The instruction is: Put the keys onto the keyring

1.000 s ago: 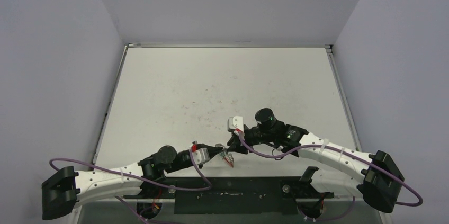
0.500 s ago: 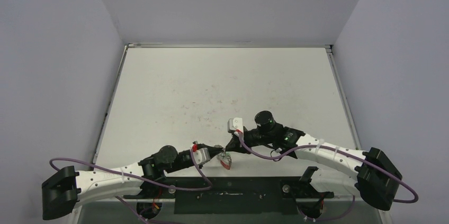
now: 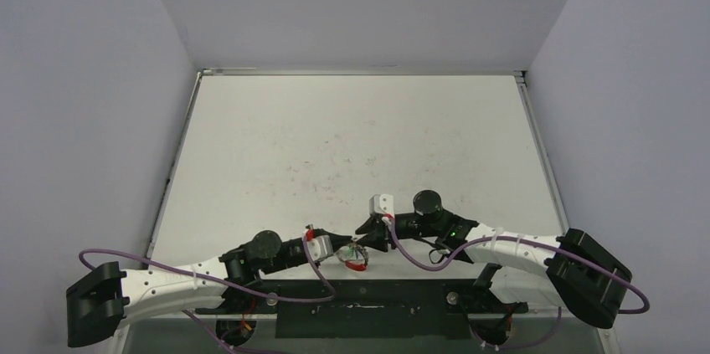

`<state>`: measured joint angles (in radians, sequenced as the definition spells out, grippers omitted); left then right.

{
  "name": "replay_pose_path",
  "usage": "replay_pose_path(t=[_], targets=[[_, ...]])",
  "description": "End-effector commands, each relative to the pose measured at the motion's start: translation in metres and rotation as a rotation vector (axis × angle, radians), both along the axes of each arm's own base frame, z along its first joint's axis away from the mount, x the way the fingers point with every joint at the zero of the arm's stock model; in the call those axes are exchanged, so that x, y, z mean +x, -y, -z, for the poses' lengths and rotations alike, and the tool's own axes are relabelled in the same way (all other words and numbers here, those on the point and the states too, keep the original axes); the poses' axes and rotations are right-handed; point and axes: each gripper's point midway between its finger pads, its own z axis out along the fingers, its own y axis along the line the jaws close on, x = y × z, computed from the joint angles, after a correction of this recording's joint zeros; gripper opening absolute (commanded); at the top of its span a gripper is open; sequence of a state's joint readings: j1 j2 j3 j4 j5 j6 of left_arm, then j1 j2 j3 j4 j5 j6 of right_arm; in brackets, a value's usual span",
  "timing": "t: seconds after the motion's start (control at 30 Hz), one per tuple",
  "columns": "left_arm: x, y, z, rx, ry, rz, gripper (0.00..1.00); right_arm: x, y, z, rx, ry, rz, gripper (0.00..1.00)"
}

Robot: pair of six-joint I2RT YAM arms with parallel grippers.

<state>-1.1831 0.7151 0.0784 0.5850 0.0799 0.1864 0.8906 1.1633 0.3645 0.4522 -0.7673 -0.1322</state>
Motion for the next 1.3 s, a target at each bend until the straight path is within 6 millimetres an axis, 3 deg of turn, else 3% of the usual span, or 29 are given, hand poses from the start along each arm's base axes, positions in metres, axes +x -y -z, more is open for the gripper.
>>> replay_pose_path(t=[0.0, 0.07, 0.27, 0.37, 0.57, 0.8, 0.9, 1.0, 1.27], targets=[[-0.001, 0.007, -0.042, -0.14, 0.042, 0.017, 0.0, 0.01, -0.006, -0.037, 0.19, 0.102, 0.045, 0.34], [-0.001, 0.007, -0.042, -0.141, 0.041, 0.017, 0.0, 0.01, -0.005, -0.038, 0.209, 0.111, 0.057, 0.41], [-0.002, 0.006, -0.041, -0.139, 0.039, 0.018, 0.0, 0.006, -0.005, -0.044, 0.228, 0.118, 0.039, 0.38], [-0.001, 0.006, -0.04, -0.137, 0.037, 0.016, 0.0, 0.003, -0.005, -0.049, 0.241, 0.126, 0.026, 0.3], [-0.001, 0.006, -0.04, -0.136, 0.035, 0.011, 0.0, -0.002, -0.005, -0.051, 0.236, 0.122, -0.008, 0.01], [0.002, 0.001, -0.039, -0.125, 0.028, -0.012, 0.0, -0.002, 0.004, -0.043, 0.143, 0.126, 0.0, 0.0], [0.005, -0.005, -0.04, -0.122, 0.03, -0.041, 0.2, 0.002, 0.016, -0.03, 0.005, 0.11, 0.041, 0.0], [0.008, -0.01, -0.04, -0.115, 0.034, -0.069, 0.32, 0.008, 0.03, -0.023, -0.126, 0.12, 0.074, 0.0], [0.018, -0.018, -0.034, -0.052, 0.02, -0.136, 0.41, 0.026, 0.046, -0.015, -0.298, 0.088, 0.192, 0.0]])
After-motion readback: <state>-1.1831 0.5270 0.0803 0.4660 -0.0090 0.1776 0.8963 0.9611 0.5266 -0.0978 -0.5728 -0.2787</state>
